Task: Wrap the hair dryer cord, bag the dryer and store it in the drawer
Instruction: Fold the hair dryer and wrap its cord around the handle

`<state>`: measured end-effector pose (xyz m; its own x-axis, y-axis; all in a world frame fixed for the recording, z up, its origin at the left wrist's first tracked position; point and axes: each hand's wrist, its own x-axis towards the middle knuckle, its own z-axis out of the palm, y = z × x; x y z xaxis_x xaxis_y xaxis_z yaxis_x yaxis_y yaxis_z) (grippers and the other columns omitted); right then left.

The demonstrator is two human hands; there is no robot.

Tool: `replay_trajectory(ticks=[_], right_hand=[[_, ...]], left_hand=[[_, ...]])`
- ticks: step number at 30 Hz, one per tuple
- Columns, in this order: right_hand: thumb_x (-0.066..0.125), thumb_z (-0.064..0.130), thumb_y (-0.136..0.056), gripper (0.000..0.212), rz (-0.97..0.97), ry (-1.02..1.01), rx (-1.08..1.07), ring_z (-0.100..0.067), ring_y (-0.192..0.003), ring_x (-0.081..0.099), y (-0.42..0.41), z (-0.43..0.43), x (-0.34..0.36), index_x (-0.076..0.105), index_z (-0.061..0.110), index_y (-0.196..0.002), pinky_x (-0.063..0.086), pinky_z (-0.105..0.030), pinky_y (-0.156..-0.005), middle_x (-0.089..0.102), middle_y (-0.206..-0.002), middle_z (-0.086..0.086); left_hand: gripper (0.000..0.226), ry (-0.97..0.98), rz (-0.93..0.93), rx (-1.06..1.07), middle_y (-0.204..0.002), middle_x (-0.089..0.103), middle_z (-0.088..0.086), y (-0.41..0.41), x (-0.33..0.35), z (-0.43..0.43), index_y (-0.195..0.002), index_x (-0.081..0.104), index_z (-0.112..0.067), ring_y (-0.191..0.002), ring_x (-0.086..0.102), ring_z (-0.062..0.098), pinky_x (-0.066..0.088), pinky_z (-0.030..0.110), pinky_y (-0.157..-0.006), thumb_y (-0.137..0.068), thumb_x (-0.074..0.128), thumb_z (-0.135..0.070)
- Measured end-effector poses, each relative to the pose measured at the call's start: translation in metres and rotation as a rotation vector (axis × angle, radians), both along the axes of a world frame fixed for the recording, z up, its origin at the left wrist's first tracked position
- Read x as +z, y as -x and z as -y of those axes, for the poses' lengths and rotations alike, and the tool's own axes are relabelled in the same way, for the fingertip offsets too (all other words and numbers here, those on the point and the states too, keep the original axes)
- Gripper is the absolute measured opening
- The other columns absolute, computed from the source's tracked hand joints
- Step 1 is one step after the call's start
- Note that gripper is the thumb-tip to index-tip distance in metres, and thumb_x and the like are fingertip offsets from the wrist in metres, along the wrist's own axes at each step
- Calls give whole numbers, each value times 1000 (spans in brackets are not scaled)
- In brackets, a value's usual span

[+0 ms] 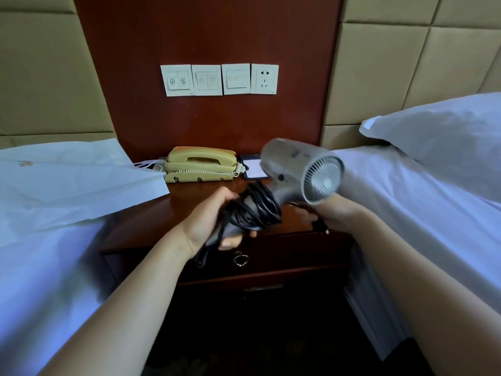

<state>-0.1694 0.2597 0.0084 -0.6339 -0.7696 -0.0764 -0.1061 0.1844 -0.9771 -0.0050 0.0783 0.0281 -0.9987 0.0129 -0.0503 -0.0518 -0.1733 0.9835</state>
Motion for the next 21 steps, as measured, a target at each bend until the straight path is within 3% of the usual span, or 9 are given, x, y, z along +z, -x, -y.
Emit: replay_trajectory(ticks=[2, 6, 10, 12, 14, 16, 21], right_hand=[[40, 11, -99, 26, -34, 23, 106, -8, -40, 32, -16, 16, 8, 51, 7, -75, 32, -18, -43, 42, -53, 0], [38, 15, -100, 31, -271, -25, 131, -8, -41, 32, -35, 30, 14, 55, 6, -76, 31, -21, -42, 39, -55, 0], [46, 14, -95, 24, -824, -116, 89, -6, -47, 45, -56, 37, 22, 60, 7, -77, 37, -19, -51, 45, -56, 8], [49, 19, -94, 20, -1044, -186, 79, -17, -62, 53, -64, 39, 20, 58, 11, -78, 44, -33, -63, 50, -62, 3], [49, 26, -93, 17, -1097, -247, 80, -31, -78, 58, -74, 37, 21, 59, 15, -86, 49, -41, -69, 58, -74, -2], [49, 31, -92, 18, -1168, -249, 65, -34, -87, 59, -83, 38, 21, 60, 16, -94, 50, -42, -72, 64, -88, -4], [53, 25, -90, 15, -1265, 35, 66, -29, -71, 59, -103, 45, 21, 59, 13, -97, 49, -42, -62, 63, -84, -5]], left_hand=[[54, -54, -62, 113, -59, 61, 17, 4, -1, 8, -82, 55, 6, -26, 35, 15, 26, 12, -32, -94, 16, -30], [46, -42, -109, 373, -60, 58, 14, 7, -3, 14, -82, 52, 0, -28, 32, 14, 24, 12, -35, -94, 16, -26], [46, -116, -70, 528, -58, 53, 16, 9, 1, 15, -74, 52, 0, -28, 28, 13, 21, 10, -37, -93, 19, -26], [46, -118, -57, 574, -59, 52, 17, 9, 1, 15, -74, 53, 0, -27, 29, 13, 23, 9, -36, -93, 20, -25], [44, -82, -47, 634, -61, 52, 18, 9, 1, 16, -77, 55, 0, -28, 31, 14, 24, 12, -36, -93, 23, -25], [43, -55, -31, 700, -60, 53, 19, 9, 0, 18, -80, 57, -1, -28, 33, 16, 26, 14, -35, -93, 26, -27], [36, -66, 45, 833, -48, 56, 5, 16, -3, 14, -79, 59, -9, -33, 46, 17, 36, 18, -39, -89, 35, -35]])
